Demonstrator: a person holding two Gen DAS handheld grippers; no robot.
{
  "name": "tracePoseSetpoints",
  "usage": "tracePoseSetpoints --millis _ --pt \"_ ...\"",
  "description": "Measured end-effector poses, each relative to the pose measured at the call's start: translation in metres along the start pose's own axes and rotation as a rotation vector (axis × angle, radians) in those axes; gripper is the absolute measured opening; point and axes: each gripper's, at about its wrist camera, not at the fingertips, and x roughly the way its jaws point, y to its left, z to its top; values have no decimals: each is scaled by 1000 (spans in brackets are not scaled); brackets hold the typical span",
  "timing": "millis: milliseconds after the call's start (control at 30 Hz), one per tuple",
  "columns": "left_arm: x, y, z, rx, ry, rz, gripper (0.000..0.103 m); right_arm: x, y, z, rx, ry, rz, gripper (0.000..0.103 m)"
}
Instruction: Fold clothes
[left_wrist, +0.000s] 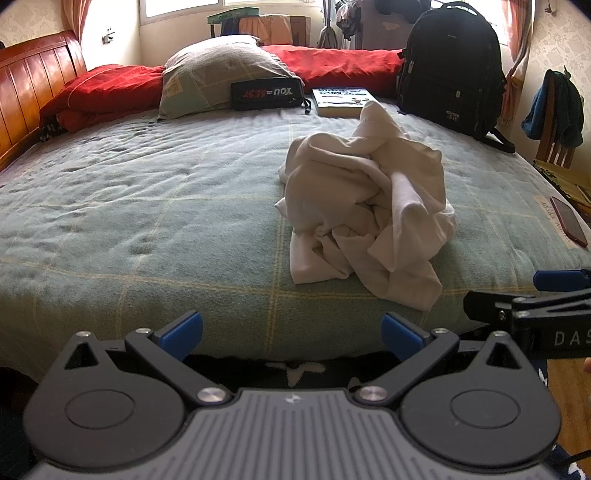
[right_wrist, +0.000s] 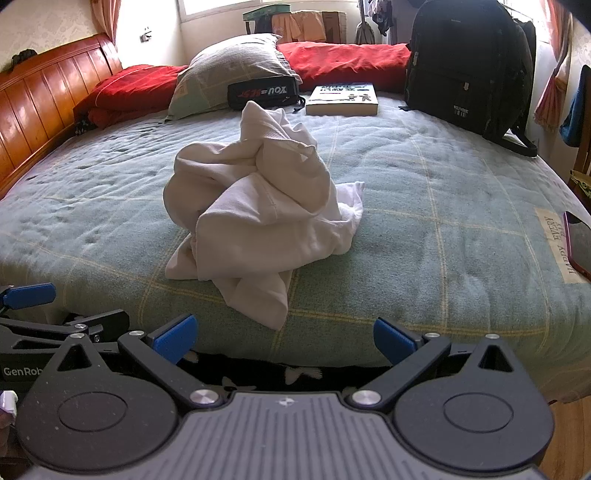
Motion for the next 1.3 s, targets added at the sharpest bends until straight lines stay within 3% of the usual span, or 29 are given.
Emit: tracePoseSetpoints --millis 1300 --pt "4 -5 2 27 -4 8 102 4 -3 1 19 1 12 103"
